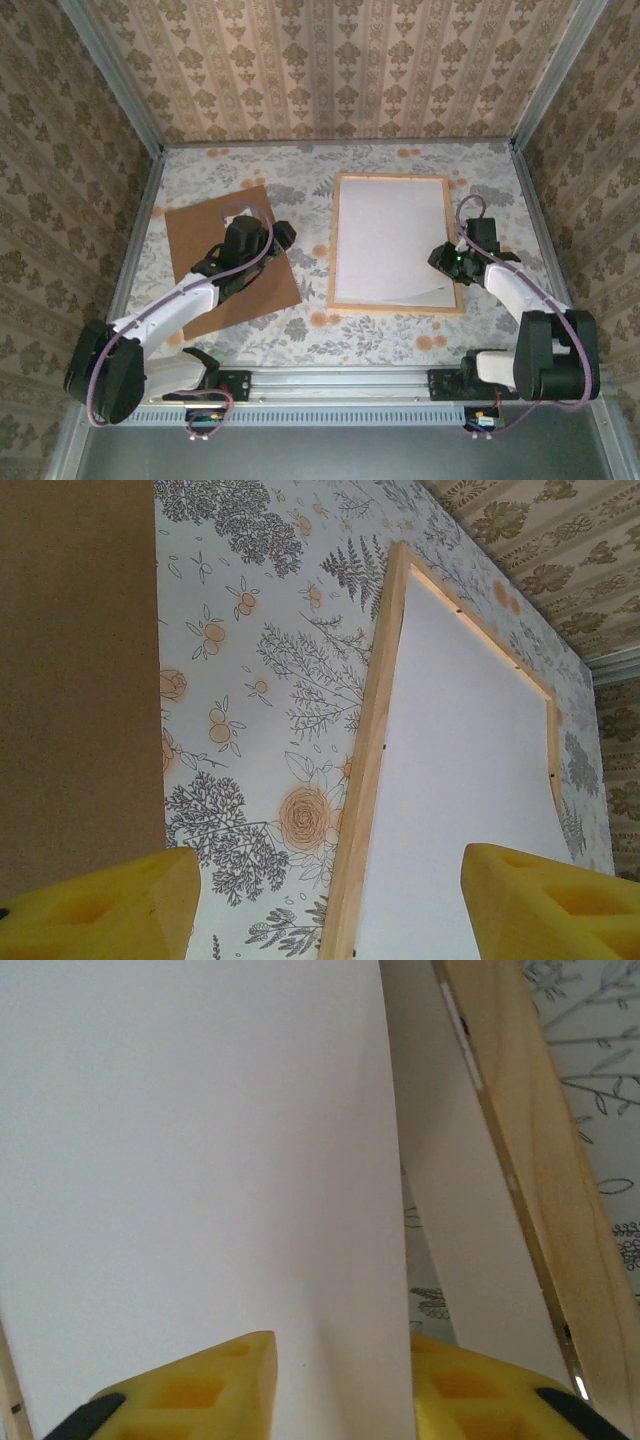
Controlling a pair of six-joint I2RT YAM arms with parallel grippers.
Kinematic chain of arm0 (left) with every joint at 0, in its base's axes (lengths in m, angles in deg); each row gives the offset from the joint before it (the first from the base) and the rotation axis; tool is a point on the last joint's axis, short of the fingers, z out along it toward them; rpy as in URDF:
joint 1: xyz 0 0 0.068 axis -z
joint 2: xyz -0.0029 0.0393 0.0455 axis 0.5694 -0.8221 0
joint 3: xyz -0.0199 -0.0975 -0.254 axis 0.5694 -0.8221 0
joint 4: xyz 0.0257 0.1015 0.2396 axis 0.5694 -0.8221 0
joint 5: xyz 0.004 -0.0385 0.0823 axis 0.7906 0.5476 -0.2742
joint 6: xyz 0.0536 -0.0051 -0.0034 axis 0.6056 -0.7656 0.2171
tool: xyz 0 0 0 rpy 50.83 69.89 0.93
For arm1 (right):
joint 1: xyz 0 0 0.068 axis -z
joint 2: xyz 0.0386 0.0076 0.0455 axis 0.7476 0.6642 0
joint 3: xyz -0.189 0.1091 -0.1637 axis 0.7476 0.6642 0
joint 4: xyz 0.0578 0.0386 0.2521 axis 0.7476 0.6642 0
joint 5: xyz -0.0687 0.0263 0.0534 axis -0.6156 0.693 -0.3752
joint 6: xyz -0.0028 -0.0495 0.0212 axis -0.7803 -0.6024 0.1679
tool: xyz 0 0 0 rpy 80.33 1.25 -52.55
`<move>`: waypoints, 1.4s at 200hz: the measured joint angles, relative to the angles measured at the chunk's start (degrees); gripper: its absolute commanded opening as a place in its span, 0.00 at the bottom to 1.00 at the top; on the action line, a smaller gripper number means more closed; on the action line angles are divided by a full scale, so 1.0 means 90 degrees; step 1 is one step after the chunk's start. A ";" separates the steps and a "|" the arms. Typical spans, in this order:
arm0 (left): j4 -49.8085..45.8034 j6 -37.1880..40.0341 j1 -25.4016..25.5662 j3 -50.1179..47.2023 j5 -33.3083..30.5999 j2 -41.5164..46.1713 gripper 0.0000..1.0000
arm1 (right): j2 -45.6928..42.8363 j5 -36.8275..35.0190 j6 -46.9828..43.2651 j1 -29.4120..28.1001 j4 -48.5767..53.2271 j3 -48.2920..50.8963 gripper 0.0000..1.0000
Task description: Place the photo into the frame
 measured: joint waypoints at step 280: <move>0.0007 0.0306 -0.0301 0.0100 0.0002 -0.0078 0.71 | 0.1239 -0.0219 -0.0376 0.0498 -0.0330 -0.0568 0.22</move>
